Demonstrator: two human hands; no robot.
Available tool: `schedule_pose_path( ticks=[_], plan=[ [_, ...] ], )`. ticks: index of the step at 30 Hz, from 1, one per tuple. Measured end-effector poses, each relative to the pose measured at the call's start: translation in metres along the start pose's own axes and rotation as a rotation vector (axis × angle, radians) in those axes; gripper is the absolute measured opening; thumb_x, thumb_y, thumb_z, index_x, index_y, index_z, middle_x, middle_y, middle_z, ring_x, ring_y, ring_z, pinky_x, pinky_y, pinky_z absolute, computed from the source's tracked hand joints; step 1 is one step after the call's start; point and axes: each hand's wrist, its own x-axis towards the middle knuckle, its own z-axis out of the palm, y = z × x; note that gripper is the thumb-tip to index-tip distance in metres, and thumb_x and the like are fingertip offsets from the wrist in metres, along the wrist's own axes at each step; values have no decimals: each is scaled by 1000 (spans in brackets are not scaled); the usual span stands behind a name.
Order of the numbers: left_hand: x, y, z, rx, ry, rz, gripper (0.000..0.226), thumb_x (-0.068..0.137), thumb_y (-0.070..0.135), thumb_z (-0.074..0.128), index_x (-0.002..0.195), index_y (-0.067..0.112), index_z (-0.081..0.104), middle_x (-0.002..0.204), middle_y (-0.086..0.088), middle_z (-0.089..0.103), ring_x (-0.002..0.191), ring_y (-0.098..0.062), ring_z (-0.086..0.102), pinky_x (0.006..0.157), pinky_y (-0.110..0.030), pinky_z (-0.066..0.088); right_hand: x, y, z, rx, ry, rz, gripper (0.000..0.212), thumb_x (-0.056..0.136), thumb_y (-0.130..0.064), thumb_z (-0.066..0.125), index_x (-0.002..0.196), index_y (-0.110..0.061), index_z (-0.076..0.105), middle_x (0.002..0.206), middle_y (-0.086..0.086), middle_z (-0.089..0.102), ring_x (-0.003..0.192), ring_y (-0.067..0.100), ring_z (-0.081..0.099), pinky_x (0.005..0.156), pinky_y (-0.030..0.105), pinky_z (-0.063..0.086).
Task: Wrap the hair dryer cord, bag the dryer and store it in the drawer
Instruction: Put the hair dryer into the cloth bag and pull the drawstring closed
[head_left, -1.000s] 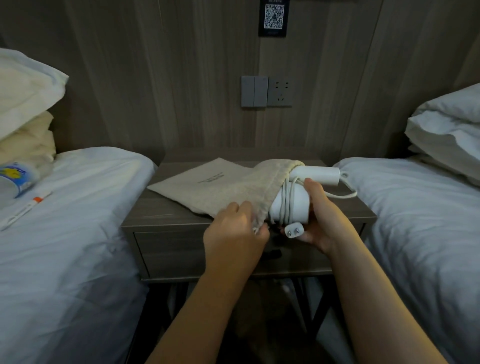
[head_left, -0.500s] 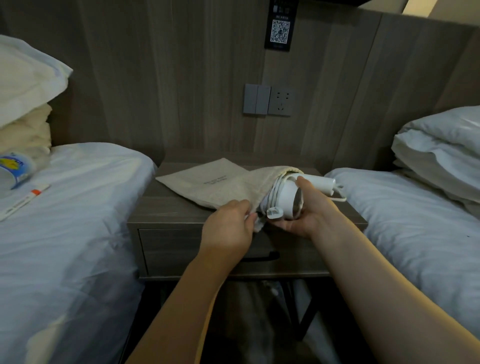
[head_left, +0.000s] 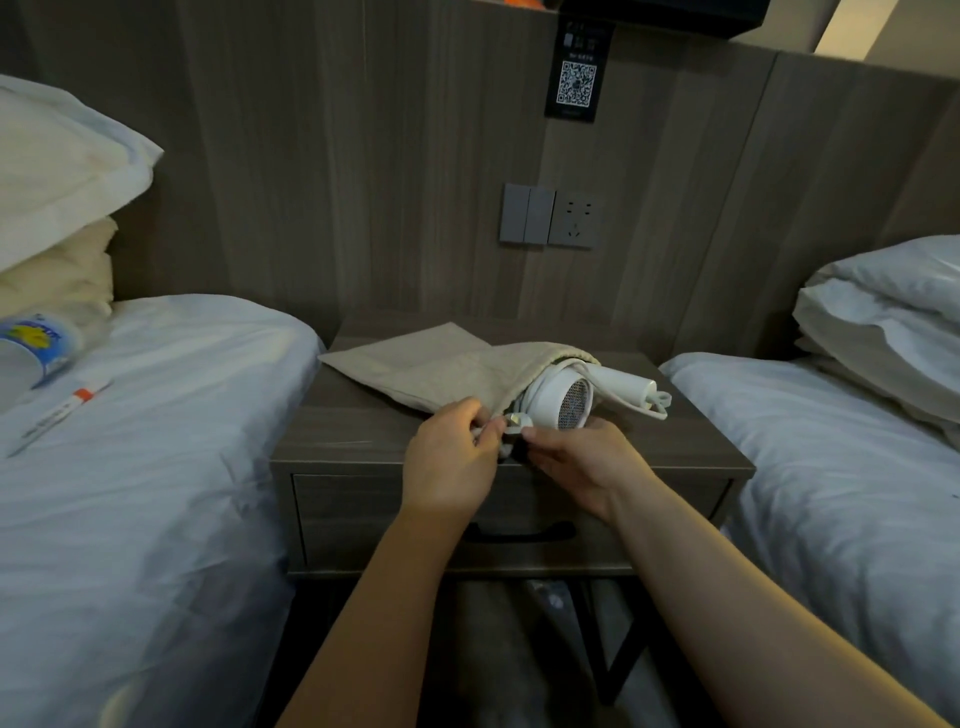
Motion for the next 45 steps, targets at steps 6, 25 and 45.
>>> schedule_pose_path(
  ticks=[6, 25, 45],
  plan=[
    [3, -5, -2, -10, 30, -3, 23, 92, 27, 53, 71, 16, 50, 69, 3, 52, 71, -15, 53, 62, -30, 40, 14, 13, 10, -112, 160, -100, 93, 43, -20, 89, 126, -5, 48, 113, 15, 66, 98, 28, 67, 83, 40, 57],
    [15, -21, -10, 14, 24, 159, 19, 88, 22, 59, 75, 8, 58, 91, -1, 51, 81, -14, 52, 69, -22, 39, 26, 22, 46, -242, 330, -92, 81, 62, -13, 81, 132, -11, 42, 119, 10, 62, 108, 27, 61, 94, 45, 51],
    [20, -38, -7, 57, 98, -17, 24, 93, 27, 50, 76, 10, 52, 89, -5, 54, 75, -13, 48, 66, -25, 32, 36, -36, -30, 0, -97, -32, 50, 99, -38, 29, 134, -5, 42, 121, 9, 55, 106, 22, 54, 89, 32, 43]
  ],
)
